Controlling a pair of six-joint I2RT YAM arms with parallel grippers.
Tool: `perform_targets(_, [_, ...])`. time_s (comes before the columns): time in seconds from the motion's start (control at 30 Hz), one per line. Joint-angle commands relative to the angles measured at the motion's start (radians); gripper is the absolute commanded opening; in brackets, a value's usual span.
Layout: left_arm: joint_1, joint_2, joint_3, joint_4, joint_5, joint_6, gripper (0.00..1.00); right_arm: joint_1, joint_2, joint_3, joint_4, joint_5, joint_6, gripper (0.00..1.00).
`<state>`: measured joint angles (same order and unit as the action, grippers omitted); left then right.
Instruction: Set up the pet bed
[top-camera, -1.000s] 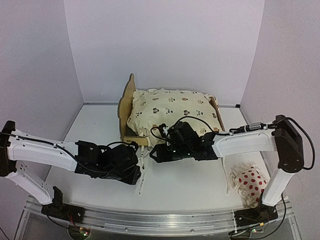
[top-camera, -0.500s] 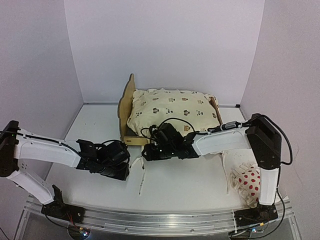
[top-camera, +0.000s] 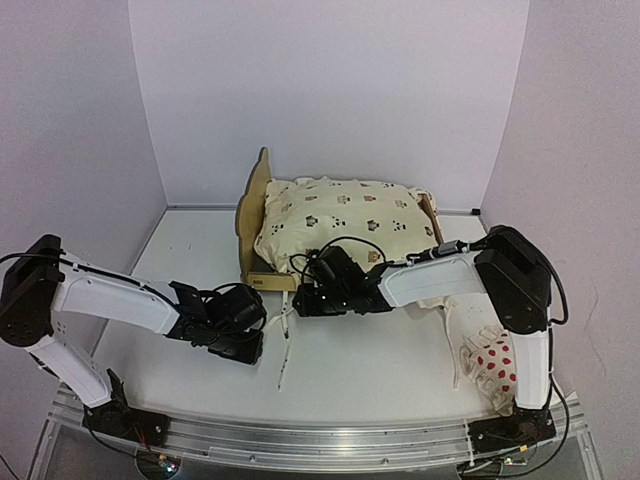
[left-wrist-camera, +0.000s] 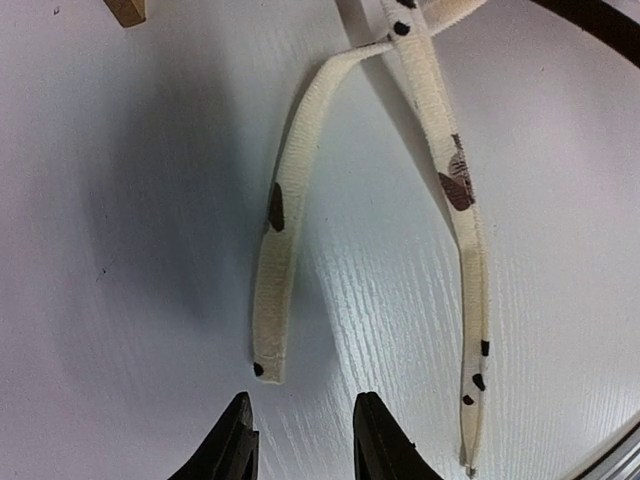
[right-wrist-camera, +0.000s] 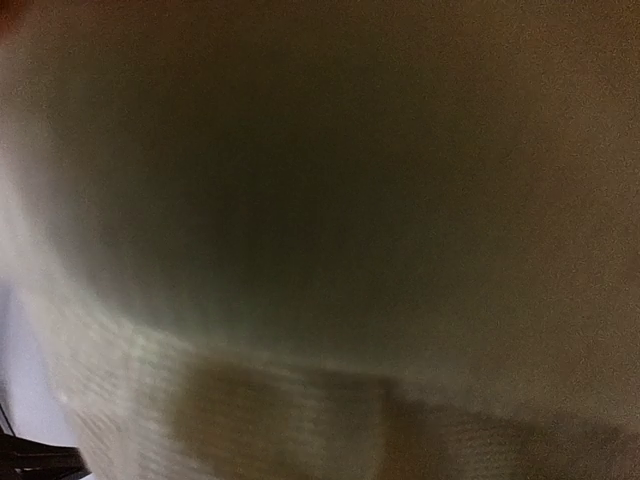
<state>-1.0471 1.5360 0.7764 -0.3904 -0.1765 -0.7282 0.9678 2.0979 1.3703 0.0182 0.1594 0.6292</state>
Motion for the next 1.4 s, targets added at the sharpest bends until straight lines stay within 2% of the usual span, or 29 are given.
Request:
perform_targets(0.0, [0.020,0.026,-0.009,0.038,0.011,0.026,0.33,-0.008,0.026,0.039,0.054,0.020,0.016,0.45])
perform_targets(0.17, [0.035,0.051,-0.022,0.060,0.014,0.034,0.28,-0.011,0.038,0.041,0.076,0.019,0.021,0.39])
perform_targets(0.47, [0.038,0.081,-0.043,0.124,0.046,0.061,0.08,-0.012,0.049,0.049,0.100,0.016,0.018,0.26])
perform_targets(0.53, [0.038,0.087,-0.044,0.130,0.043,0.066,0.01,-0.014,0.050,0.049,0.102,0.014,0.018,0.19])
perform_targets(0.7, [0.038,0.059,-0.042,0.139,0.025,0.072,0.00,-0.014,0.033,0.027,0.106,0.000,0.017,0.01])
perform_targets(0.9, [0.038,-0.006,0.031,0.096,-0.021,0.113,0.00,-0.014,-0.011,-0.014,0.106,-0.033,0.006,0.00])
perform_targets(1.13, [0.038,0.003,0.137,0.060,-0.046,0.158,0.00,-0.014,-0.042,-0.057,0.106,-0.059,-0.004,0.00])
perform_targets(1.37, [0.038,0.001,0.189,0.098,-0.053,0.198,0.00,-0.014,-0.065,-0.081,0.106,-0.099,-0.029,0.00])
